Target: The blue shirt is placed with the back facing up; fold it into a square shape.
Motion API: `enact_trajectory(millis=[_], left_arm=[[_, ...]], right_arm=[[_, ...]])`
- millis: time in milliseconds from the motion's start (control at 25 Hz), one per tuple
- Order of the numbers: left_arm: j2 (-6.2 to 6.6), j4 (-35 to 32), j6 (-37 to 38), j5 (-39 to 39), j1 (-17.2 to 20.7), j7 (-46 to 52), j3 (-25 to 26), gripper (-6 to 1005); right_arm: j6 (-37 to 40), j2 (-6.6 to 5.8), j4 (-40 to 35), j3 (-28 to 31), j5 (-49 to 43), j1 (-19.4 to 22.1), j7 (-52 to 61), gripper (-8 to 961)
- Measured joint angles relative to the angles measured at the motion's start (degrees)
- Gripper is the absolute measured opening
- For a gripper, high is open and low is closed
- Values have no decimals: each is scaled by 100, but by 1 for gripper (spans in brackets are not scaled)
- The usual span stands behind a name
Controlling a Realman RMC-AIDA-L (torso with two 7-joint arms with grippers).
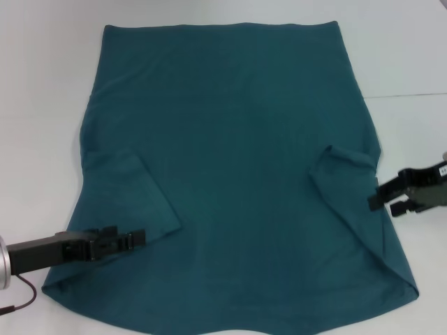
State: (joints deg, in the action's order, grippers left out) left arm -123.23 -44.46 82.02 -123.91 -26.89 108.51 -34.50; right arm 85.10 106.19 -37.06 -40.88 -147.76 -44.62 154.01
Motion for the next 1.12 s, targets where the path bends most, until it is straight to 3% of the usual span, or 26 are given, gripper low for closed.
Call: enact_trajectory(millis=[280,640,1120], left_arm=[[1,2,-63,-2,0,3,-4,860],[-6,17,-74,11,0,4,-4,860],[-8,18,-80,3,0,4,-4,859]], right_arm=[[67,50,69,13,19,147,-64,542],[-80,221,85,-48,-18,164,-84,543],[11,174,91,-62,-34,230,-88,543]])
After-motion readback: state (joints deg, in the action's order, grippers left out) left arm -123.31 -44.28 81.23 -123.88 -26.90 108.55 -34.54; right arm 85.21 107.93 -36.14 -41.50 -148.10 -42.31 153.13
